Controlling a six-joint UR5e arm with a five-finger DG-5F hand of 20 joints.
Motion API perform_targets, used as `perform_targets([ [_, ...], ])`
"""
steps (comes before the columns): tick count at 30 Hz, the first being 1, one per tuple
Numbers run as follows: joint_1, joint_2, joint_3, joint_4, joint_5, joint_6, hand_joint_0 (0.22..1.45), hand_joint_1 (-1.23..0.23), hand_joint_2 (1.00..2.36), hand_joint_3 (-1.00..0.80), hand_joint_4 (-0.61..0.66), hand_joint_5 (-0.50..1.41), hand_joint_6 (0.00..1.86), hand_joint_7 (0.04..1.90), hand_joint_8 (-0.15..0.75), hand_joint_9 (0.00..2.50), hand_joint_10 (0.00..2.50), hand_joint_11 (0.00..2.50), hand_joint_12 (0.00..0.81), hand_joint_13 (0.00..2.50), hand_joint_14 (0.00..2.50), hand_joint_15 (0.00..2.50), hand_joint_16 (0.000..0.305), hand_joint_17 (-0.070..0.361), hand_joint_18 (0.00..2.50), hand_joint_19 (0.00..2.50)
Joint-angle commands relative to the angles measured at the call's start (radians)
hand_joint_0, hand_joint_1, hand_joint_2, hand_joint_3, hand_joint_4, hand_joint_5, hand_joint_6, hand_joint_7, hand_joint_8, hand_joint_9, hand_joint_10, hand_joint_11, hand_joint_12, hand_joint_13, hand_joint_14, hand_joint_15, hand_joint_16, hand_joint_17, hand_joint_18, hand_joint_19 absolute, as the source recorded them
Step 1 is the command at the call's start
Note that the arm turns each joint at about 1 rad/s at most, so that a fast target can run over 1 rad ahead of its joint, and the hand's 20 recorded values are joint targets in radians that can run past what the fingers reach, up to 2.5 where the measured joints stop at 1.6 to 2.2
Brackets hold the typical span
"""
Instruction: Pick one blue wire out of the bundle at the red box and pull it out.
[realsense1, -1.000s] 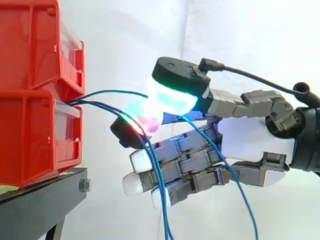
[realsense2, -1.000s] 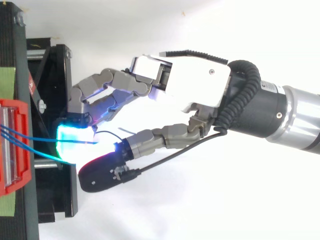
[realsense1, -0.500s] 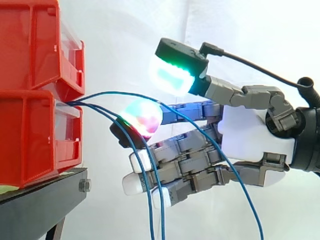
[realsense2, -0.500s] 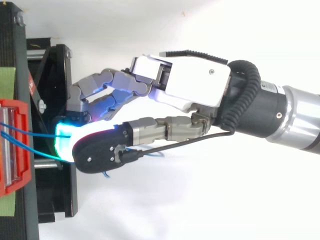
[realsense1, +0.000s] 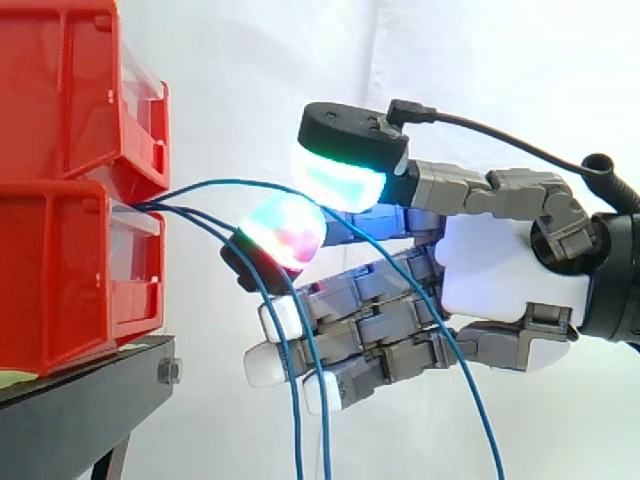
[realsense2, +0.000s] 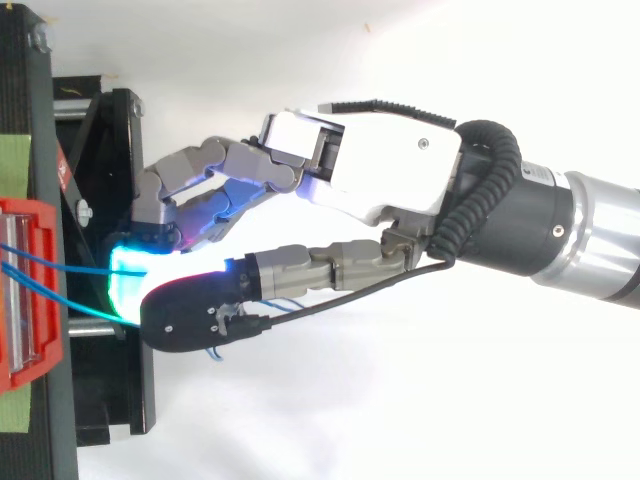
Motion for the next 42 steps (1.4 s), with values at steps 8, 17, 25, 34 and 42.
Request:
perform_targets([
  [8, 0.0, 0.0, 0.0, -0.001, 0.0, 0.0, 0.58, -0.68, 1.01, 0.01, 0.29, -0.15, 0.88, 1.12, 0.456, 0.93, 0.01, 0.63, 0.538, 0.81, 0.01, 0.38, 0.075, 0.169, 0.89, 0.41],
  [17, -0.002, 0.0, 0.0, -0.006, 0.0, 0.0, 0.58, -0.66, 1.0, 0.02, 0.26, -0.15, 0.89, 1.12, 0.47, 0.97, 0.01, 0.64, 0.552, 0.82, 0.01, 0.38, 0.078, 0.175, 0.92, 0.4],
  [25, -0.003, 0.0, 0.0, -0.006, 0.0, 0.0, 0.53, -0.46, 1.01, -0.32, 0.26, -0.16, 0.85, 1.11, 0.409, 0.93, 0.02, 0.63, 0.487, 0.75, 0.01, 0.39, 0.064, 0.143, 0.78, 0.48],
  [34, -0.003, 0.0, 0.0, -0.006, -0.002, 0.0, 0.58, -0.41, 1.02, -0.24, 0.26, -0.13, 0.83, 1.13, 0.405, 0.99, 0.02, 0.62, 0.478, 0.77, 0.01, 0.39, 0.061, 0.136, 0.77, 0.5],
  [42, -0.003, 0.0, 0.0, -0.004, -0.002, 0.0, 0.57, -0.55, 1.02, -0.1, 0.24, -0.1, 0.81, 1.15, 0.426, 1.04, 0.02, 0.63, 0.509, 0.81, 0.01, 0.39, 0.067, 0.15, 0.85, 0.45],
])
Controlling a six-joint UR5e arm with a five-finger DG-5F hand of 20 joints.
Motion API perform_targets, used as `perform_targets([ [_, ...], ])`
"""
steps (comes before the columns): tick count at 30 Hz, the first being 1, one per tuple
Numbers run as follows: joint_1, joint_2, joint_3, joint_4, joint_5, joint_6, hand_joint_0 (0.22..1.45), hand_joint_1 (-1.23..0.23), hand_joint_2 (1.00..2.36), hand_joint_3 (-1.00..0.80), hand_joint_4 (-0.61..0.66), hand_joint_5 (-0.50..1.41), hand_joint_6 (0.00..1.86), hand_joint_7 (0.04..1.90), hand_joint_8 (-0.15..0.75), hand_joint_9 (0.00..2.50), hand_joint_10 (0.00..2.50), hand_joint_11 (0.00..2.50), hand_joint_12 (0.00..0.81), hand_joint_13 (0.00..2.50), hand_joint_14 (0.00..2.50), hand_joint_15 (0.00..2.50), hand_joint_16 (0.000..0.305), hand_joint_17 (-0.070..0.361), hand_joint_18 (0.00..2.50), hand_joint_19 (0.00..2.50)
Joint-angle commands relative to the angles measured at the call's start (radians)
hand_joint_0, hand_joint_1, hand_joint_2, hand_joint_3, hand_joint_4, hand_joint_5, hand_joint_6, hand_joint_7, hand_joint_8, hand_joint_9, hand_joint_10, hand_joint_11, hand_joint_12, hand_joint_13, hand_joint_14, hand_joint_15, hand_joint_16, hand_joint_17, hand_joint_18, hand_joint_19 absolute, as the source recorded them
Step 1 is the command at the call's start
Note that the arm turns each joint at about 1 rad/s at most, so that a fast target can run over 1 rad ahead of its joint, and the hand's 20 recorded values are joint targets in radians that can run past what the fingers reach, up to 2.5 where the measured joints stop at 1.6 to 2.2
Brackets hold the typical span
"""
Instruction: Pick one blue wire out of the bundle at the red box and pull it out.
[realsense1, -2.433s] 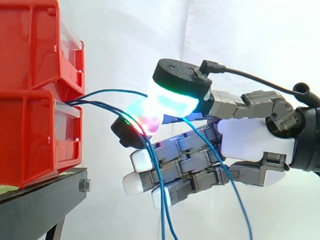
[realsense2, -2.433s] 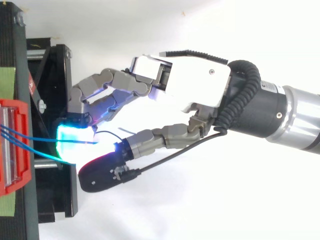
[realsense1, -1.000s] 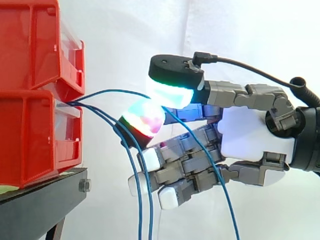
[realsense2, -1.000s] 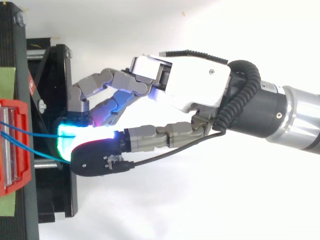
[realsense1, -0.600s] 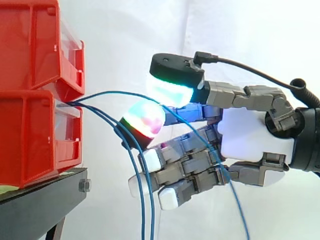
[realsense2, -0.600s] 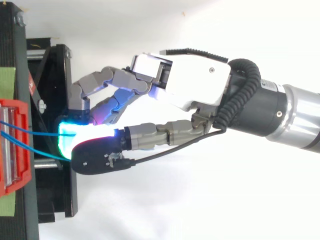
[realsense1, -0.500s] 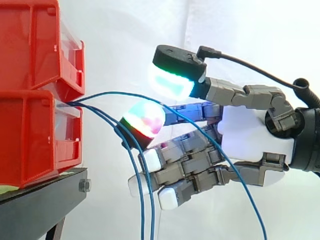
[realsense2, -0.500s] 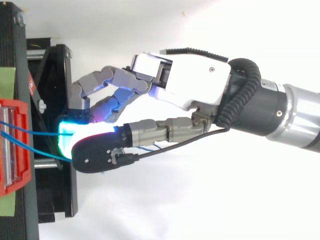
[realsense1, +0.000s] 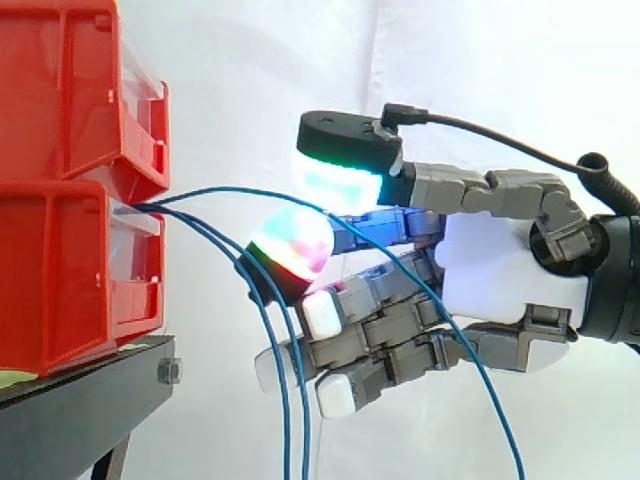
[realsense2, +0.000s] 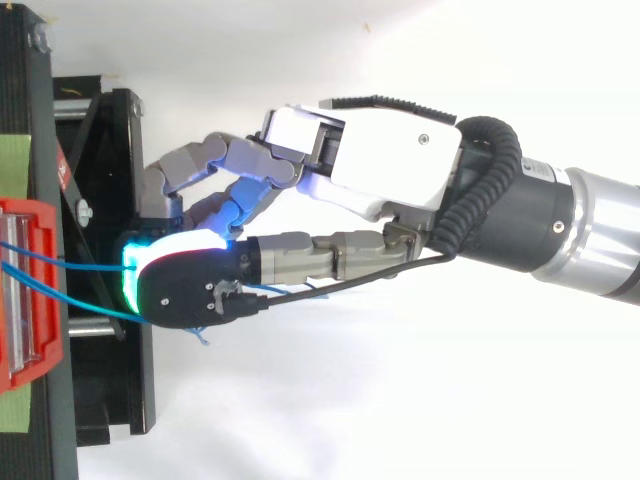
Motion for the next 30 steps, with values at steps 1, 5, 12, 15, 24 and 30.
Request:
perform_targets([
  [1, 0.0, 0.0, 0.0, 0.0, 0.0, 0.0, 0.57, -0.56, 1.02, -0.1, 0.23, -0.1, 0.81, 1.15, 0.423, 1.05, 0.02, 0.63, 0.508, 0.8, 0.01, 0.39, 0.066, 0.148, 0.84, 0.45],
  [5, 0.0, 0.0, 0.0, 0.005, 0.0, 0.0, 0.57, -0.59, 1.02, -0.07, 0.23, -0.09, 0.82, 1.18, 0.42, 1.05, 0.02, 0.65, 0.498, 0.8, 0.01, 0.39, 0.064, 0.144, 0.83, 0.46],
  [12, 0.0, 0.0, 0.0, 0.0, 0.0, 0.0, 0.58, -0.61, 1.02, -0.06, 0.21, -0.09, 0.82, 1.18, 0.432, 1.07, 0.02, 0.64, 0.506, 0.8, 0.01, 0.38, 0.066, 0.148, 0.85, 0.44],
  [15, 0.0, 0.0, 0.0, -0.001, 0.0, 0.0, 0.58, -0.61, 1.02, -0.07, 0.21, -0.09, 0.82, 1.18, 0.426, 1.06, 0.02, 0.64, 0.507, 0.79, 0.01, 0.38, 0.066, 0.147, 0.85, 0.44],
  [24, -0.002, 0.025, 0.0, -0.038, -0.008, -0.003, 0.57, -0.7, 1.02, -0.09, 0.3, -0.13, 0.87, 1.24, 0.404, 1.01, 0.02, 0.68, 0.489, 0.74, 0.01, 0.38, 0.063, 0.142, 0.81, 0.43],
  [30, -0.006, 0.044, 0.0, -0.123, -0.012, -0.012, 0.58, -0.73, 1.02, -0.08, 0.29, -0.13, 0.88, 1.27, 0.411, 0.98, 0.02, 0.69, 0.487, 0.72, 0.01, 0.37, 0.062, 0.14, 0.8, 0.42],
])
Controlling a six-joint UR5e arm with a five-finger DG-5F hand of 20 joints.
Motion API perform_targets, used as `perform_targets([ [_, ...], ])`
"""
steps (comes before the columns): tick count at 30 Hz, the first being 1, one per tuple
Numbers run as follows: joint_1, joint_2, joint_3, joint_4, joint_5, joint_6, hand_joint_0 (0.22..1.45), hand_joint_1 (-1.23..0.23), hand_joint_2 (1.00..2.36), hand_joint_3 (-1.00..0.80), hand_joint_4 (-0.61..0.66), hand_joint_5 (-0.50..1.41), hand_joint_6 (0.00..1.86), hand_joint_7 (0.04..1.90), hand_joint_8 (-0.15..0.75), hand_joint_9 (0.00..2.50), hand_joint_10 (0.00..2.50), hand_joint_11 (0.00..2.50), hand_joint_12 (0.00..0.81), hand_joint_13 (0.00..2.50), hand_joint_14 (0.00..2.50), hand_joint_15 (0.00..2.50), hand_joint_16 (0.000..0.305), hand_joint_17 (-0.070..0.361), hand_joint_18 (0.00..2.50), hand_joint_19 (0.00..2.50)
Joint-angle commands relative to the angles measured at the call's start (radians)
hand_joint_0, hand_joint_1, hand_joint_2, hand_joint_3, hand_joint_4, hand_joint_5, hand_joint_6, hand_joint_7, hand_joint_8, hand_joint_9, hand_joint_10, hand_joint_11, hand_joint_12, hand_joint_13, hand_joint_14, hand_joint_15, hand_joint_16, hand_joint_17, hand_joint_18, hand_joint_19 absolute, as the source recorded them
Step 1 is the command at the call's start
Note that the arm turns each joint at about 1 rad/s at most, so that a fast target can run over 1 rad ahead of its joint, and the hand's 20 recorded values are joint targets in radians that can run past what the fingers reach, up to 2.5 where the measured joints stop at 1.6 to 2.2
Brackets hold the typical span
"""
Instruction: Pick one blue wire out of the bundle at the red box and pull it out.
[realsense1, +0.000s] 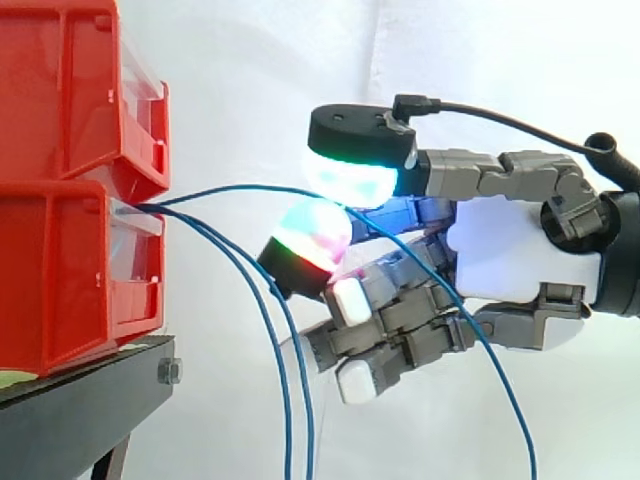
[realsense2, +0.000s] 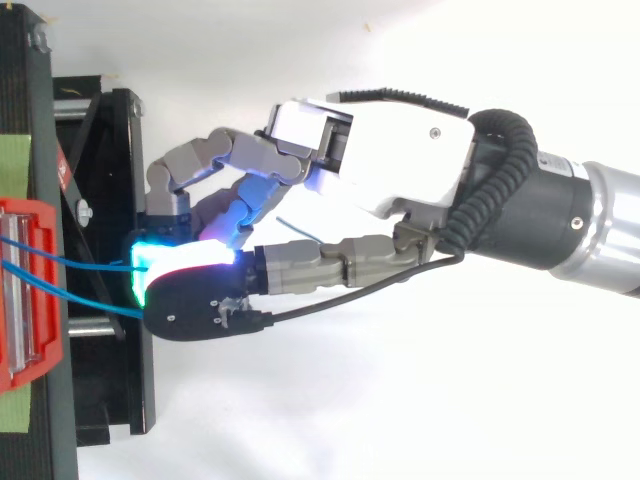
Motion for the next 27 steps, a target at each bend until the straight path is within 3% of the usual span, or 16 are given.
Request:
perform_targets([
  [1, -0.004, 0.016, 0.0, -0.057, -0.006, -0.005, 0.59, -0.74, 1.02, -0.08, 0.28, -0.13, 0.88, 1.25, 0.409, 0.98, 0.02, 0.69, 0.486, 0.72, 0.01, 0.37, 0.062, 0.14, 0.79, 0.42],
  [20, -0.015, 0.036, 0.0, -0.059, -0.001, -0.035, 0.61, -0.78, 1.02, -0.1, 0.26, -0.15, 0.89, 1.28, 0.414, 0.96, 0.02, 0.71, 0.483, 0.69, 0.01, 0.35, 0.061, 0.138, 0.77, 0.4],
  [27, -0.015, 0.036, 0.0, -0.065, 0.0, -0.097, 0.61, -0.79, 1.02, -0.11, 0.26, -0.15, 0.89, 1.28, 0.415, 0.94, 0.02, 0.71, 0.485, 0.67, 0.01, 0.33, 0.062, 0.14, 0.76, 0.37],
])
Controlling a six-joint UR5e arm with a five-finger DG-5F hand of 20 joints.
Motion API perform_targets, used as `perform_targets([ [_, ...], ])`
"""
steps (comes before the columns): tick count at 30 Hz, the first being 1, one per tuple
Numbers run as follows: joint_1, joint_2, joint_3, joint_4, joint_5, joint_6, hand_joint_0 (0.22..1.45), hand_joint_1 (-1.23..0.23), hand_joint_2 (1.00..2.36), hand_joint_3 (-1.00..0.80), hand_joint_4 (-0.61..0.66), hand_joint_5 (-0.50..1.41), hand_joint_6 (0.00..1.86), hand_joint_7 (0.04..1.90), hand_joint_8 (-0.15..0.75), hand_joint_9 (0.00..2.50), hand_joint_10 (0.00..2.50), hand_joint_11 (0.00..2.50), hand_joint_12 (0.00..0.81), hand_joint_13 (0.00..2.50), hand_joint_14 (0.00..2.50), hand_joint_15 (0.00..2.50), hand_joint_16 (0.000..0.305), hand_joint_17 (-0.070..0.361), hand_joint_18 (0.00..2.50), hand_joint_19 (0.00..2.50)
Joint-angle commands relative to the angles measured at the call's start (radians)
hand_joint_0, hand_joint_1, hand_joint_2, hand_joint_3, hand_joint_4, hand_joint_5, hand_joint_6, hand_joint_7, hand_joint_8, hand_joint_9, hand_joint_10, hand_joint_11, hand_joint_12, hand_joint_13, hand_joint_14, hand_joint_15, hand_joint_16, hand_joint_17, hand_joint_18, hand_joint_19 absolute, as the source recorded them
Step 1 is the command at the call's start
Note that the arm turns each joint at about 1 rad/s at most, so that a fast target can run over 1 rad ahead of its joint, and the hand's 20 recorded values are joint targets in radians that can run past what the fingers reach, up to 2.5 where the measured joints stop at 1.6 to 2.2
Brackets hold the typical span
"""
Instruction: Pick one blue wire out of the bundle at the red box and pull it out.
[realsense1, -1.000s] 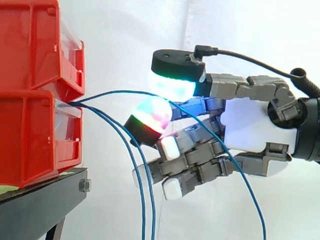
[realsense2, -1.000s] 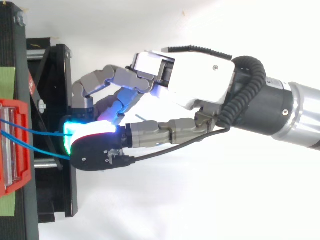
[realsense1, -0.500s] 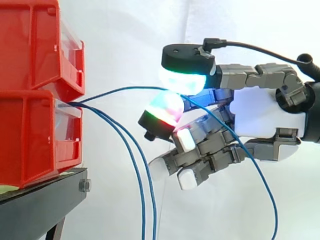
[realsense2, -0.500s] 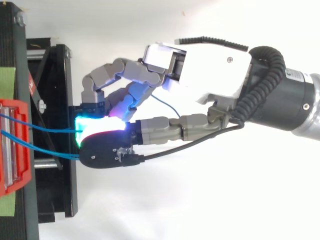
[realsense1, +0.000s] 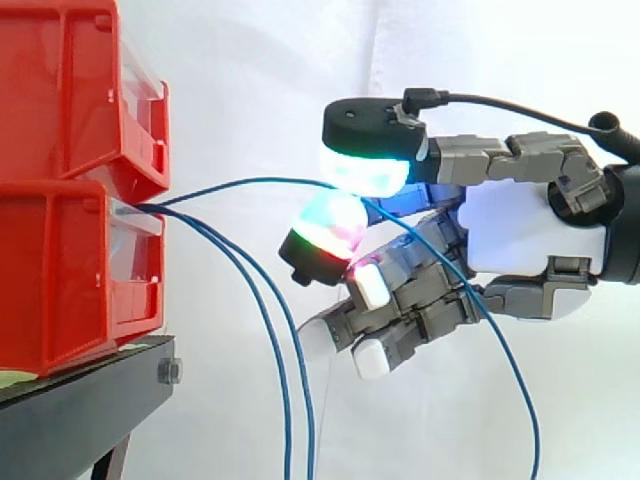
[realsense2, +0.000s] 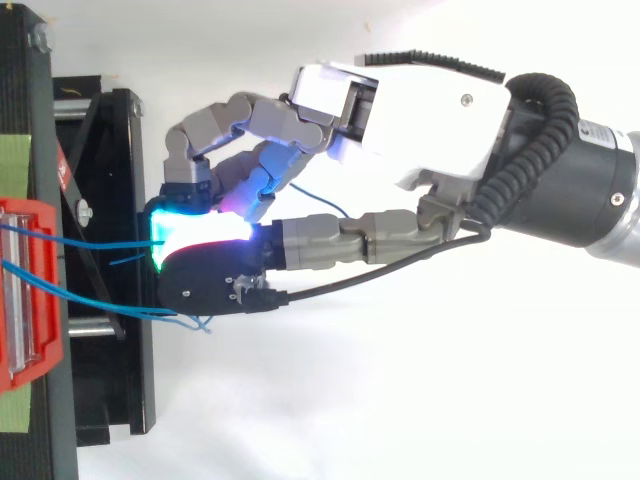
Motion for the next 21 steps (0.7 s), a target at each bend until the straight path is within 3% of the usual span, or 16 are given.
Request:
perform_targets([
  [1, 0.0, -0.001, -0.002, -0.002, -0.003, -0.033, 0.61, -0.79, 1.02, -0.11, 0.26, -0.15, 0.89, 1.28, 0.415, 0.94, 0.02, 0.71, 0.484, 0.66, 0.01, 0.33, 0.062, 0.14, 0.76, 0.38],
  [12, 0.0, -0.001, 0.0, -0.002, 0.001, -0.112, 0.61, -0.77, 1.02, -0.11, 0.27, -0.15, 0.89, 1.27, 0.413, 0.9, 0.02, 0.7, 0.485, 0.63, 0.01, 0.31, 0.062, 0.14, 0.72, 0.37],
  [21, 0.005, -0.001, 0.0, -0.002, 0.001, -0.114, 0.61, -0.76, 1.02, -0.11, 0.26, -0.15, 0.89, 1.27, 0.409, 0.9, 0.02, 0.69, 0.484, 0.62, 0.01, 0.3, 0.062, 0.14, 0.71, 0.36],
])
